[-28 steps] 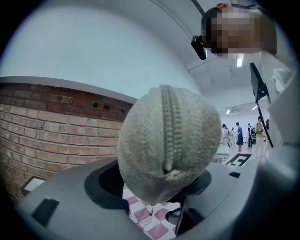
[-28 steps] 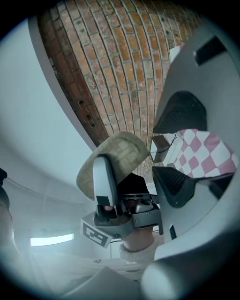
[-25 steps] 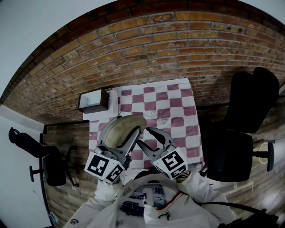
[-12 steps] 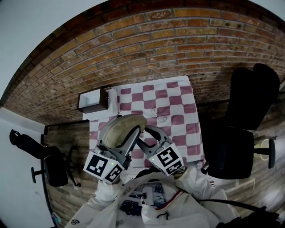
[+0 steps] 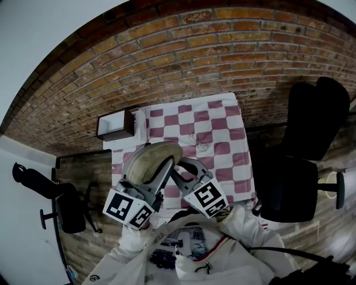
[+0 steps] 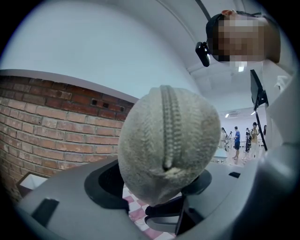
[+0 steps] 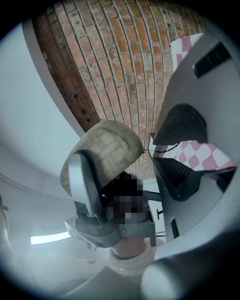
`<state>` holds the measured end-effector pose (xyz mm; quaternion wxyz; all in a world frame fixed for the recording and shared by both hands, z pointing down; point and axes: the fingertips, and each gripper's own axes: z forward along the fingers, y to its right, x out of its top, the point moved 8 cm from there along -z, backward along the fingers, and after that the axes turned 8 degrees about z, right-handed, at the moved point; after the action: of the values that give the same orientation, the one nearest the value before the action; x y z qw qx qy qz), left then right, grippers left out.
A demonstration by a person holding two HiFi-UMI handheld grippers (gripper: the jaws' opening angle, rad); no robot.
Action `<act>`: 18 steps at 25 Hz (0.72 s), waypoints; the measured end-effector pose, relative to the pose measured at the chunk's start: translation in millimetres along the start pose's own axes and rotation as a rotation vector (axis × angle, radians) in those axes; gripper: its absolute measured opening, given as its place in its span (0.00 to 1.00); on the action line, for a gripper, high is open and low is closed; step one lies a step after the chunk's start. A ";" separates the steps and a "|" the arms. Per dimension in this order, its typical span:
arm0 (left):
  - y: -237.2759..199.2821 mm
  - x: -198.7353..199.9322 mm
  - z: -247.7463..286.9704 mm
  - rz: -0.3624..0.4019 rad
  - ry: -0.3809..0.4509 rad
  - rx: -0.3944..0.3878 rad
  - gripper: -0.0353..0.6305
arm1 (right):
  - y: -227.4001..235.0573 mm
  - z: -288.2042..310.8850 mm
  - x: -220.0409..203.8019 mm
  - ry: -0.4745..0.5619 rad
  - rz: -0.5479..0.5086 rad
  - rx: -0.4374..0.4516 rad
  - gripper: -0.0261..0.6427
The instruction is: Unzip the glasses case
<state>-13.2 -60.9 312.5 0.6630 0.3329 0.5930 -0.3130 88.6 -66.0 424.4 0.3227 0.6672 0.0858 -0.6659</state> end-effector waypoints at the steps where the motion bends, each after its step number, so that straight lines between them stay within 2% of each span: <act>1: -0.4 -0.1 -0.2 -0.001 0.000 0.001 0.48 | -0.1 0.3 0.0 0.000 0.000 0.001 0.17; 18: -5.8 2.4 -4.4 0.013 0.000 0.022 0.48 | -3.6 5.1 -1.1 -0.012 -0.005 0.013 0.11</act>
<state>-20.2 -60.8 309.4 0.6612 0.3439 0.5875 -0.3152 82.3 -65.7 424.9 0.3170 0.6652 0.0813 -0.6711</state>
